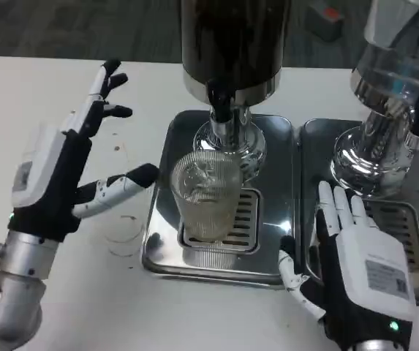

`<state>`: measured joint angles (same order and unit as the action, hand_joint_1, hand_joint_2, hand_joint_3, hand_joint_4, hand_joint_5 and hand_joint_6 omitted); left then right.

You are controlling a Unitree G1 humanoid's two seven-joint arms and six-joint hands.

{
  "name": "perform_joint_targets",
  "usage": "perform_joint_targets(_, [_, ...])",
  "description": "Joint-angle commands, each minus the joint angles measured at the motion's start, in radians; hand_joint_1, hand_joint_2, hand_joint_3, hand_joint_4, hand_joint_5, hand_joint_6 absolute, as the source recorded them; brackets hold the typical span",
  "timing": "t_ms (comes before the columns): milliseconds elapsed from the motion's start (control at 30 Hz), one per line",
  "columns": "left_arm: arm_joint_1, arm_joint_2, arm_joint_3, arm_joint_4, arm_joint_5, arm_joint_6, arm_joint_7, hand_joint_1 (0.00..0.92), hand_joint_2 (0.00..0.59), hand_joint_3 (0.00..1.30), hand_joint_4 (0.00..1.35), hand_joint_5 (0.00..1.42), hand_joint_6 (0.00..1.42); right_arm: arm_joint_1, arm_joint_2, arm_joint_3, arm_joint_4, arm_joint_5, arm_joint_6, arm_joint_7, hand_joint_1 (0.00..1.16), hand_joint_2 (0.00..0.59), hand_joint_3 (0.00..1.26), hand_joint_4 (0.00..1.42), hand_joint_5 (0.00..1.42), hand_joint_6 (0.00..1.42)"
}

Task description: Grasp the cup under the faucet to collect the drink, then remove the cup.

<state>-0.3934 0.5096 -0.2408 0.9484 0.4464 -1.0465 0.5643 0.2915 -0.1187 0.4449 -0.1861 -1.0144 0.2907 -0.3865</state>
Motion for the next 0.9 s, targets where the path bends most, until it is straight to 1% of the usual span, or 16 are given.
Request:
perform_joint_targets(33, [0.007, 0.037, 0.047, -0.051, -0.139, -0.097, -0.192, 0.000, 0.051, 0.03, 0.09, 0.33, 0.22, -0.017, -0.003, -0.004, 0.013, 0.008, -0.005, 0.009, 0.32, 0.496, 0.00, 0.00, 0.00, 0.11])
perform_joint_targets(100, [0.007, 0.047, 0.056, -0.092, -0.209, -0.122, -0.291, 0.000, 0.058, 0.04, 0.07, 0.30, 0.21, -0.022, -0.007, -0.005, 0.011, 0.009, -0.006, 0.013, 0.32, 0.496, 0.00, 0.00, 0.00, 0.10])
perform_joint_targets(167, [0.009, 0.053, 0.065, -0.132, -0.243, -0.130, -0.355, 0.000, 0.060, 0.05, 0.06, 0.28, 0.21, -0.027, -0.010, -0.007, 0.010, 0.009, -0.007, 0.016, 0.32, 0.496, 0.00, 0.00, 0.00, 0.10])
perform_joint_targets(300, [0.011, 0.030, 0.075, -0.198, -0.326, -0.113, -0.484, 0.000, 0.067, 0.06, 0.04, 0.29, 0.23, -0.032, -0.010, -0.008, 0.010, 0.009, -0.006, 0.020, 0.32, 0.496, 0.00, 0.00, 0.00, 0.10])
perform_joint_targets(367, [0.007, 0.018, 0.078, -0.223, -0.349, -0.104, -0.536, 0.000, 0.070, 0.07, 0.04, 0.29, 0.23, -0.032, -0.008, -0.008, 0.009, 0.009, -0.004, 0.018, 0.32, 0.496, 0.00, 0.00, 0.00, 0.10])
perform_joint_targets(533, [-0.018, -0.008, 0.080, -0.253, -0.368, -0.080, -0.641, 0.000, 0.079, 0.01, 0.02, 0.28, 0.22, -0.028, -0.002, -0.015, 0.004, 0.010, 0.002, 0.009, 0.32, 0.496, 0.00, 0.00, 0.00, 0.10])
perform_joint_targets(633, [-0.038, -0.029, 0.080, -0.250, -0.369, -0.067, -0.692, 0.000, 0.080, 0.01, 0.02, 0.28, 0.22, -0.028, 0.004, -0.017, 0.004, 0.008, 0.006, 0.004, 0.32, 0.496, 0.00, 0.00, 0.00, 0.10])
perform_joint_targets(800, [-0.061, -0.062, 0.081, -0.233, -0.359, -0.051, -0.745, 0.000, 0.082, 0.00, 0.02, 0.27, 0.21, -0.025, 0.019, -0.017, 0.004, 0.005, 0.011, -0.007, 0.32, 0.496, 0.00, 0.00, 0.00, 0.10])
perform_joint_targets(900, [-0.069, -0.074, 0.082, -0.220, -0.348, -0.049, -0.767, 0.000, 0.082, 0.00, 0.01, 0.27, 0.21, -0.020, 0.027, -0.019, 0.005, 0.004, 0.013, -0.012, 0.32, 0.496, 0.00, 0.00, 0.00, 0.10])
